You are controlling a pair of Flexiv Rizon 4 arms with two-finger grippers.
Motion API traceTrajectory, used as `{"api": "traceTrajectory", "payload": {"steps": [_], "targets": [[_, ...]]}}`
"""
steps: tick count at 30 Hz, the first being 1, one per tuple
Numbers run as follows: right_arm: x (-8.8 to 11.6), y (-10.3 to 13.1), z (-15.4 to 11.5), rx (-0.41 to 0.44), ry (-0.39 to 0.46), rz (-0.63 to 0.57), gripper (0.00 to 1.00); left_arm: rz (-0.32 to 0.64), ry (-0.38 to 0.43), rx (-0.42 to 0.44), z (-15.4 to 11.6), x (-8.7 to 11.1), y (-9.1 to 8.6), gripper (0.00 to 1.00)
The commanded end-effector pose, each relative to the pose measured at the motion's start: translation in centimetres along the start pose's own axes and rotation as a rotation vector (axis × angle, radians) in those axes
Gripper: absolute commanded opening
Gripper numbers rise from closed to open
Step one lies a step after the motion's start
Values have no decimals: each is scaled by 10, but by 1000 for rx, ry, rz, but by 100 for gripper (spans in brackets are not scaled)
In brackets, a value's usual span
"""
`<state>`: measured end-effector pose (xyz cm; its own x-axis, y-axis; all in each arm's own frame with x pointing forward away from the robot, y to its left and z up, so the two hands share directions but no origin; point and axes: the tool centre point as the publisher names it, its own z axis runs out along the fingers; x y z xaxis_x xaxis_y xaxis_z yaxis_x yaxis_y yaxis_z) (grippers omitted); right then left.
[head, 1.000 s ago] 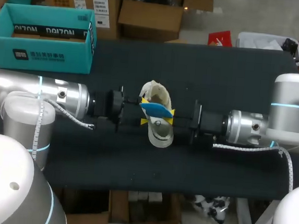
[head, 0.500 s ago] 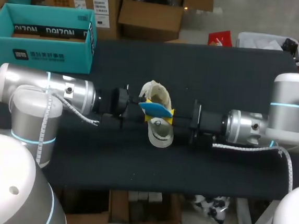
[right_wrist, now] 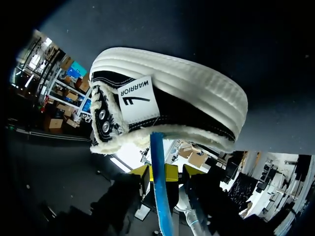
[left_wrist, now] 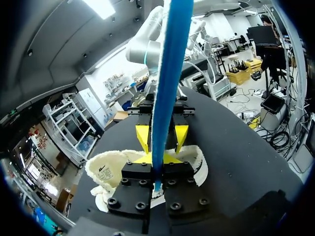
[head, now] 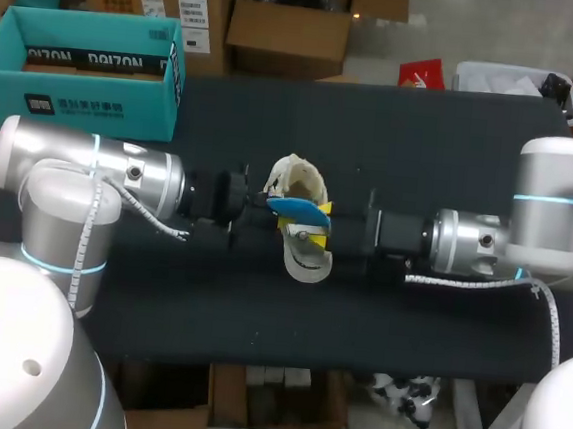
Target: Open the shoe tongue, take the insole out of the shoe, put the insole back into the shoe, and pack the shoe into the shoebox
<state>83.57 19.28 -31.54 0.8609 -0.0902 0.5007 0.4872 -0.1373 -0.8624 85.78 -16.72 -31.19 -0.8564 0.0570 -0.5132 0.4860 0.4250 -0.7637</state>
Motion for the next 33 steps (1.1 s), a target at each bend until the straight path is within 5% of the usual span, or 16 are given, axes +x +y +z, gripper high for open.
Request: {"api": "traceTrajectory", "payload": {"steps": [1, 9, 20, 24, 28, 33], "targets": [[-3, -25, -1, -137, -6, 13, 54, 23, 22, -9, -2, -1, 2, 0], [-6, -34, 0, -283, -7, 62, 45, 103, 69, -42, -3, -3, -3, 0], [-10, -25, -2, -340, 26, 105, 40, 145, 131, -73, 3, -7, -7, 0], [-8, -23, -1, -350, 32, 109, 27, 149, 156, -78, 5, -8, -5, 0], [-6, -21, -1, -373, 44, 114, 0, 154, 181, -81, 6, -7, -2, 0], [-3, -17, 3, -392, 43, 115, 0, 159, 198, -86, 6, -8, 3, 0]]}}
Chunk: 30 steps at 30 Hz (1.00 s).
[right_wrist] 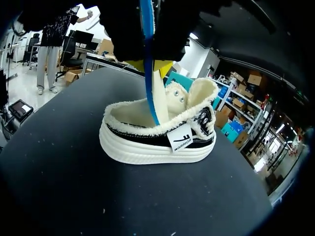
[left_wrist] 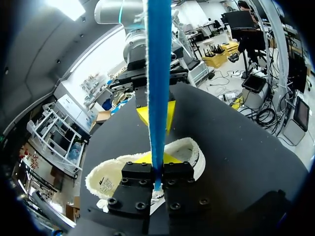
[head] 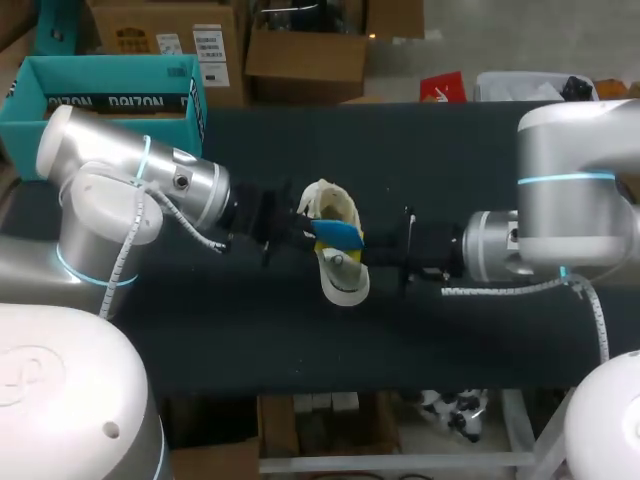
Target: Open the shoe tongue, take the insole out of the shoe, put the insole back into the shoe, and pack the shoe into the shoebox
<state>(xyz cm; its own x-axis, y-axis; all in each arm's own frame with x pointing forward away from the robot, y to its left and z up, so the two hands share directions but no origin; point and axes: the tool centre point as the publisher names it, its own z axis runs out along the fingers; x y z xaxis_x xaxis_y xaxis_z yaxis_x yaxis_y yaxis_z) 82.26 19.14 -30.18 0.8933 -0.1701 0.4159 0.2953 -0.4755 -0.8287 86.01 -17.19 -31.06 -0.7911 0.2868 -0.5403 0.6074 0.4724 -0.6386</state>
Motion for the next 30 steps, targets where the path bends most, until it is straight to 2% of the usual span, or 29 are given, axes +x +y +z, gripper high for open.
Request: {"api": "traceTrajectory", "payload": {"steps": [1, 7, 14, 23, 30], "targets": [[2, 0, 9, -25, -2, 1, 0, 2, 22, 1, 2, -5, 6, 0], [6, 6, 16, -39, 13, -1, 0, 8, 36, 2, 4, -8, 14, 0], [9, 13, 23, -95, 44, 5, 0, 14, 55, 11, 11, -12, 23, 0], [5, 18, 23, -116, 68, -2, 0, 57, 106, 44, 25, -8, 23, 0], [7, 30, 24, -100, 80, -25, 0, 81, 85, 65, 22, -1, 22, 0]]}}
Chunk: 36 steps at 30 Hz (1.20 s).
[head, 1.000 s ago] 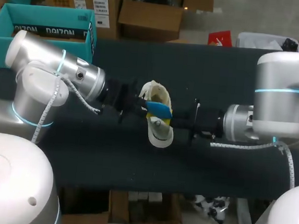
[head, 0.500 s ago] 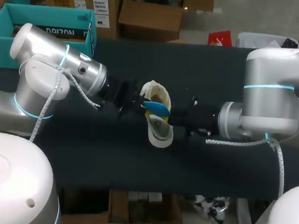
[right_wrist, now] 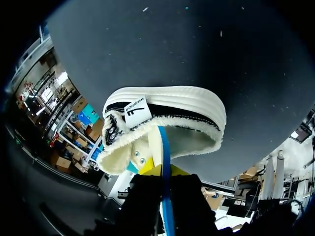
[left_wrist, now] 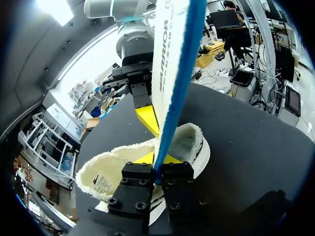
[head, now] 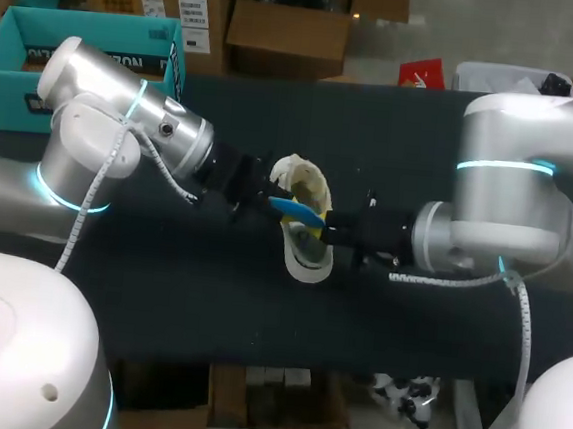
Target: Open the shoe tongue, take the insole out of the shoe, put the insole back into the shoe, and pack the shoe into the shoebox
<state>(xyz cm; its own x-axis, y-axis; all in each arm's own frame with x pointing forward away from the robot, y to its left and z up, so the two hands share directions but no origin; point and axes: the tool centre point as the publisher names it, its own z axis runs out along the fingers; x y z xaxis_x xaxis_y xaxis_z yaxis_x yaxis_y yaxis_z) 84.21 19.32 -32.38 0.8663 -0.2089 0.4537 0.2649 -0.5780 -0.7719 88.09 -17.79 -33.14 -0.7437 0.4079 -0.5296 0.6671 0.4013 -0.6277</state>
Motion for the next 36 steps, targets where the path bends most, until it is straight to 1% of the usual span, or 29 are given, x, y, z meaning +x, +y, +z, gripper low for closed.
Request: {"api": "traceTrajectory", "payload": {"steps": [1, 7, 14, 19, 27, 28, 29, 30, 32, 35, 36], "targets": [[0, 8, 9, 28, 27, -12, 0, 7, -24, 13, 3, 7, -2, 0], [7, 18, 17, 57, 26, -29, 0, 7, -31, 6, -2, 13, -1, 0], [12, 25, 27, 64, 16, -27, 0, -14, -48, 0, 3, 10, 7, 0], [11, 25, 26, 55, 9, -22, 0, -24, -68, 6, 5, 7, 10, 0], [8, 17, 21, 32, 11, -31, 0, -44, -106, 10, 4, 3, 12, 0], [8, 16, 21, 26, 10, -32, 0, -46, -111, 9, 3, 3, 12, 9], [8, 15, 21, 26, 9, -33, 0, -48, -114, 11, 3, 3, 12, 15], [8, 14, 21, 23, 8, -36, 0, -49, -117, 13, 3, 3, 13, 4], [8, 13, 20, 21, 8, -38, 0, -50, -120, 14, 3, 4, 13, 0], [9, 12, 23, 18, 7, -42, 0, -52, -122, 14, 1, 6, 12, 0], [9, 12, 24, 17, 6, -43, 0, -55, -124, 16, 0, 6, 12, 22]]}}
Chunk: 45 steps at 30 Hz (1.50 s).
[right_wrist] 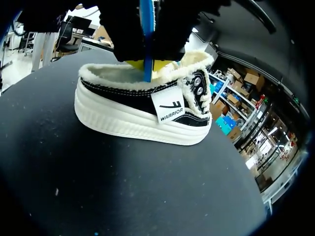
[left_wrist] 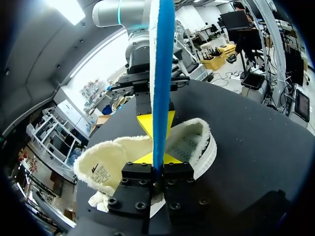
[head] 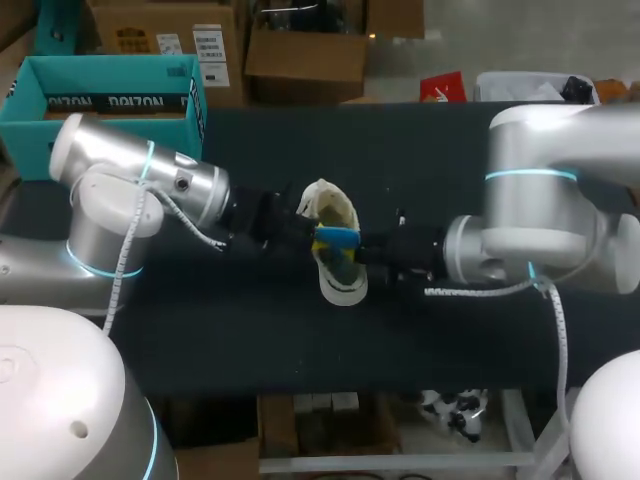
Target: Open the shoe tongue, take the insole out of the shoe, put the insole back into the shoe, and pack the shoe into the shoebox
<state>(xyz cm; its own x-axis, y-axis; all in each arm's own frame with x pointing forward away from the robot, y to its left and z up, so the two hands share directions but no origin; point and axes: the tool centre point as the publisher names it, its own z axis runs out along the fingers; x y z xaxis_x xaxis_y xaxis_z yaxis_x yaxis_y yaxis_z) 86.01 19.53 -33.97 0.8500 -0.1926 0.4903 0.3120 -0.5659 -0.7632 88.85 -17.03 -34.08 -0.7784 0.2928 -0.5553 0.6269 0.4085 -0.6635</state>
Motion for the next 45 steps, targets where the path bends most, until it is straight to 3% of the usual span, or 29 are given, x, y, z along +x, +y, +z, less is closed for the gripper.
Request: {"api": "traceTrajectory", "payload": {"steps": [1, 2, 3, 4, 8, 17, 18, 19, 21, 25, 29, 30, 31, 39, 40, 43, 44, 45], "targets": [[1, -4, 8, -9, -4, -1, 0, -3, -15, 6, -1, 4, -4, 42], [1, -4, 8, -8, -4, -2, 0, -2, -21, 8, -4, 5, -5, 59], [1, -4, 8, -8, -4, -2, 0, 1, -28, 13, -7, 7, -9, 85], [1, -4, 8, -9, -3, -3, 0, 5, -34, 22, -11, 9, -12, 97], [0, -3, 8, -21, -4, -3, 0, 22, -55, 30, -24, 14, -22, 98], [-2, -3, 7, -43, -7, -12, 0, 33, -85, 36, -39, 15, -34, 69], [-2, -3, 6, -47, -8, -13, 0, 34, -87, 35, -39, 15, -35, 63], [-2, -4, 5, -50, -8, -14, 0, 36, -90, 32, -38, 15, -35, 48], [-3, -4, 4, -58, -10, -14, 0, 39, -91, 23, -36, 15, -36, 41], [-4, -6, 3, -66, -11, -16, 0, 43, -83, 2, -28, 14, -35, 39], [-5, -6, 2, -71, -12, -18, 0, 42, -76, 1, -24, 13, -35, 29], [-5, -7, 2, -73, -12, -18, 0, 41, -74, 0, -23, 13, -34, 21], [-5, -7, 2, -74, -13, -18, 0, 41, -73, 0, -23, 13, -34, 1], [-5, -7, 0, -67, -11, -17, 0, 41, -65, -14, -22, 16, -30, 0], [-5, -7, 0, -63, -10, -17, 17, 41, -65, -15, -22, 17, -29, 0], [-8, -12, -3, -49, -5, -23, 97, 42, -70, -17, -23, 18, -28, 0], [-9, -13, -5, -41, 1, -30, 98, 42, -73, -18, -23, 19, -28, 0], [-11, -15, -6, -37, 5, -34, 87, 42, -77, -18, -23, 19, -28, 0]]}}
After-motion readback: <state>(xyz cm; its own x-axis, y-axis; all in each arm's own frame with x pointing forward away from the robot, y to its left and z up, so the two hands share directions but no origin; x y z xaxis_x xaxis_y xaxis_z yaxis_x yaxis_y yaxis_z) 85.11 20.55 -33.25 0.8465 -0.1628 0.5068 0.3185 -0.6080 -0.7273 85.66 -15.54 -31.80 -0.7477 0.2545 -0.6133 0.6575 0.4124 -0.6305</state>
